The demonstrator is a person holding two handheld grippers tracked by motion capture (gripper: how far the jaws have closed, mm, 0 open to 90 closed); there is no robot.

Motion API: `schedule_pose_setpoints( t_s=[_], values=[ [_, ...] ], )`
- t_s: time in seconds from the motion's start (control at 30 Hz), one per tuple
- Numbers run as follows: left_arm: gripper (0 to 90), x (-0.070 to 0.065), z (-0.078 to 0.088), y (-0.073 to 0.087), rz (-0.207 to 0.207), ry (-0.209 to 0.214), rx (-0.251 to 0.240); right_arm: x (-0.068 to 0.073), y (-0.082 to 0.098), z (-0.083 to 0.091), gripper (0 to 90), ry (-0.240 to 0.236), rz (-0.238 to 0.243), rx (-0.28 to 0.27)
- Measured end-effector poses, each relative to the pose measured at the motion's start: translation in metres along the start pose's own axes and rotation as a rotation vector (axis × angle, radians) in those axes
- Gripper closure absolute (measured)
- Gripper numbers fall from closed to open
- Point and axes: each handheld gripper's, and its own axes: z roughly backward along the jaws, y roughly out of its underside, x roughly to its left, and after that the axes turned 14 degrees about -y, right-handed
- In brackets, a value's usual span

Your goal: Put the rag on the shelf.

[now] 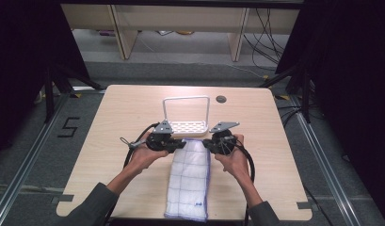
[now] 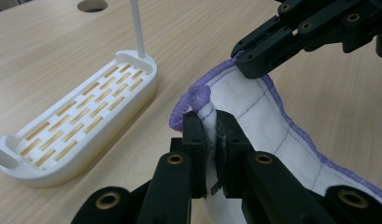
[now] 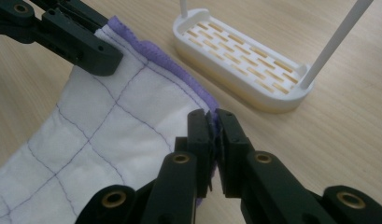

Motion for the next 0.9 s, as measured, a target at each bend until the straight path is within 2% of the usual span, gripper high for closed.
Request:
schedule_pose_setpoints(
  t_s=[0.1,0.17,0.23,0.27,0.3,0.33,0.37,0.43,0.47,0.5,0.53,0.57,0.6,0.63,0.67,0.77,0.8,0.87,0.9],
  values=[
    [83.3,0.000,0.006,-0.003,-0.006,-0.001,-0.011,0.003,-0.003,0.006,85.8,-0.005,0.014,-0.003],
    [83.3,0.001,0.018,-0.008,0.008,0.004,-0.041,0.009,-0.007,0.014,85.9,0.002,0.031,-0.035],
    [83.3,0.000,0.023,-0.010,0.012,0.005,-0.050,0.011,-0.009,0.019,85.9,0.001,0.043,-0.035],
    [83.4,-0.003,0.030,-0.013,0.000,0.003,-0.059,0.016,-0.012,0.025,86.0,0.003,0.084,-0.050],
    [83.4,-0.003,0.030,-0.013,0.000,0.003,-0.059,0.016,-0.012,0.025,86.0,0.003,0.084,-0.050],
    [83.4,-0.005,0.038,-0.017,-0.012,0.013,-0.075,0.025,-0.014,0.032,86.1,0.000,0.069,-0.063],
    [83.4,-0.006,0.044,-0.019,-0.016,0.009,-0.074,0.026,-0.016,0.036,86.0,0.003,0.101,-0.069],
    [83.4,-0.007,0.055,-0.024,-0.020,0.016,-0.107,0.032,-0.020,0.045,86.1,0.002,0.116,-0.097],
    [83.4,-0.007,0.058,-0.025,-0.018,0.016,-0.116,0.035,-0.021,0.050,86.1,0.005,0.106,-0.110],
    [83.4,-0.007,0.063,-0.028,-0.022,0.017,-0.126,0.036,-0.024,0.053,86.1,0.002,0.128,-0.120],
    [83.4,-0.007,0.067,-0.031,-0.026,0.018,-0.136,0.039,-0.026,0.058,86.1,-0.001,0.121,-0.127],
    [83.4,-0.007,0.067,-0.031,-0.026,0.018,-0.136,0.041,-0.029,0.062,86.1,-0.001,0.135,-0.142],
    [83.4,-0.009,0.075,-0.039,-0.032,0.020,-0.148,0.044,-0.032,0.066,86.1,-0.007,0.133,-0.155],
    [83.4,-0.009,0.075,-0.039,-0.032,0.020,-0.148,0.044,-0.032,0.066,86.1,-0.007,0.133,-0.155],
    [83.4,-0.010,0.081,-0.048,-0.054,0.012,-0.157,0.048,-0.038,0.072,86.1,-0.013,0.147,-0.182],
    [83.4,-0.011,0.085,-0.055,-0.058,0.003,-0.165,0.049,-0.048,0.077,86.1,-0.018,0.181,-0.209],
    [83.5,-0.011,0.089,-0.063,-0.064,-0.005,-0.166,0.049,-0.052,0.080,86.1,-0.008,0.184,-0.214],
    [83.6,-0.009,0.091,-0.067,-0.064,-0.004,-0.170,0.049,-0.056,0.082,86.1,-0.004,0.186,-0.222],
    [83.6,-0.006,0.094,-0.075,-0.063,-0.006,-0.176,0.049,-0.064,0.087,86.2,0.008,0.191,-0.232]
  ],
)
